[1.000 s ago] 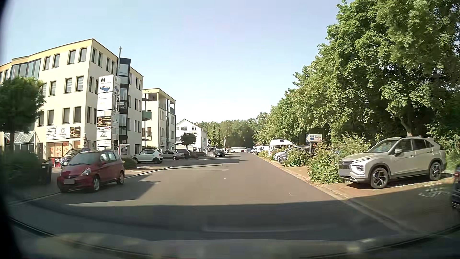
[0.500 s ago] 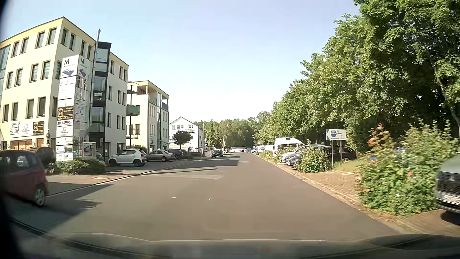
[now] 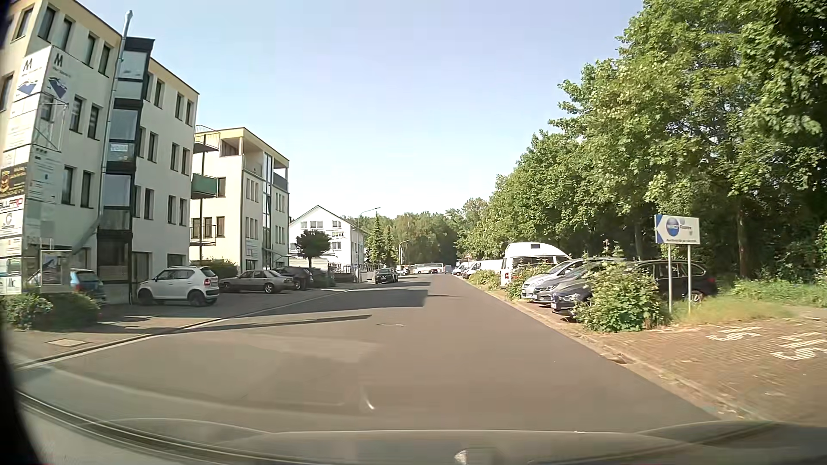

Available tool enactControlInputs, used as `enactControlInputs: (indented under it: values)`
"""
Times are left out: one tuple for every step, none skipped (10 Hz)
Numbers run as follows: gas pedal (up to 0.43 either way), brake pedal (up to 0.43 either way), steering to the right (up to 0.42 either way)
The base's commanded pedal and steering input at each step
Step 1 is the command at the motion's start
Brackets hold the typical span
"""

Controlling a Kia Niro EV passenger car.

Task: Follow the waypoints while adhering to traffic rules and regulations

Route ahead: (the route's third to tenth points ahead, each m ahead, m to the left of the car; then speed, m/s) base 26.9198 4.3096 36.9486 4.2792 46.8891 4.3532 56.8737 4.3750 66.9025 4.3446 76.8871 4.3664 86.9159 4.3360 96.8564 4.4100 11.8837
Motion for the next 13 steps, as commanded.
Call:
enactControlInputs:
  values:
    - [0.047, 0.018, 0.0]
    - [0.047, 0.018, 0.0]
    - [0.047, 0.018, 0.0]
    - [0.047, 0.018, 0.0]
    - [0.047, 0.018, 0.0]
    - [0.047, 0.018, 0.0]
    - [0.047, 0.018, 0.0]
    - [0.039, 0.018, 0.0]
    - [0.039, 0.018, 0.0]
    - [0.039, 0.018, 0.0]
    - [0.039, 0.018, 0.0]
    - [0.039, 0.018, 0.0]
    - [0.028, 0.018, 0.0]
